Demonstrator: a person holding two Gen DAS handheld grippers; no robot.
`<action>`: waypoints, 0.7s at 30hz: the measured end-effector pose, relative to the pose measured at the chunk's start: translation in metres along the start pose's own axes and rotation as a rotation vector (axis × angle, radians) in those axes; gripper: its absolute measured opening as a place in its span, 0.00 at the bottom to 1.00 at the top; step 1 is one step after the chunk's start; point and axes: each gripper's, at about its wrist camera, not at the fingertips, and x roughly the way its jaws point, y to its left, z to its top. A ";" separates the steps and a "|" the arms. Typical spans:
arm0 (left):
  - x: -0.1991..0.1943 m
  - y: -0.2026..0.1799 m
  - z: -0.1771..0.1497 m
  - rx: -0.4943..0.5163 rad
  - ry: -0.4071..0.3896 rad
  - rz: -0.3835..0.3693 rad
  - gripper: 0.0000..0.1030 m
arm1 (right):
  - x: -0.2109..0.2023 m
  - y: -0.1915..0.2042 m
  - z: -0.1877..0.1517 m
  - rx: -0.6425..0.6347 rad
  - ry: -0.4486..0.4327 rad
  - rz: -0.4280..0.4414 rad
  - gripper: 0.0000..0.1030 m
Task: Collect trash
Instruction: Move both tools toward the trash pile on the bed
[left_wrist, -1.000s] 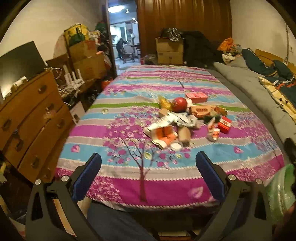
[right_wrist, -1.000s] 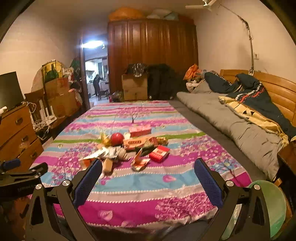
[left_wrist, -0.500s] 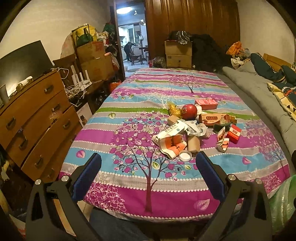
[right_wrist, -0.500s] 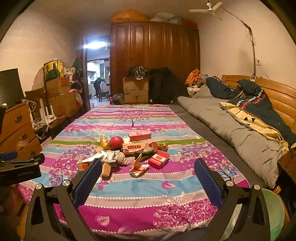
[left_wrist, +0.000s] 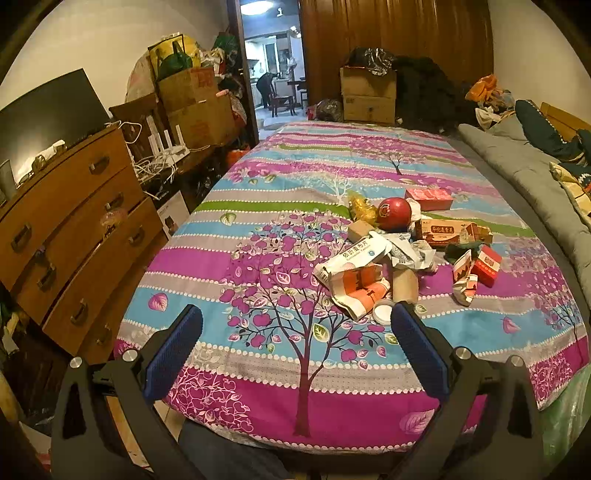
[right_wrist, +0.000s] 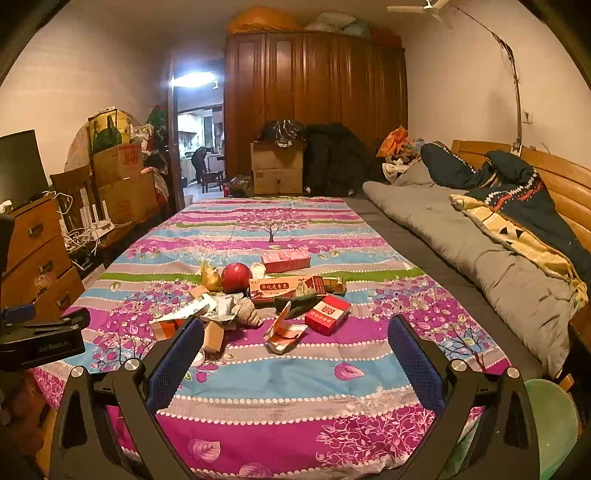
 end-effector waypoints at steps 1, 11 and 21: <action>0.001 0.000 0.000 0.001 0.002 0.001 0.95 | 0.002 0.001 -0.001 0.005 0.006 0.001 0.97; 0.011 -0.003 0.000 0.005 0.028 0.007 0.95 | 0.023 0.004 -0.007 0.007 0.054 0.002 0.97; 0.015 0.000 0.002 0.006 0.032 0.006 0.95 | 0.031 0.003 -0.003 0.003 0.056 -0.007 0.97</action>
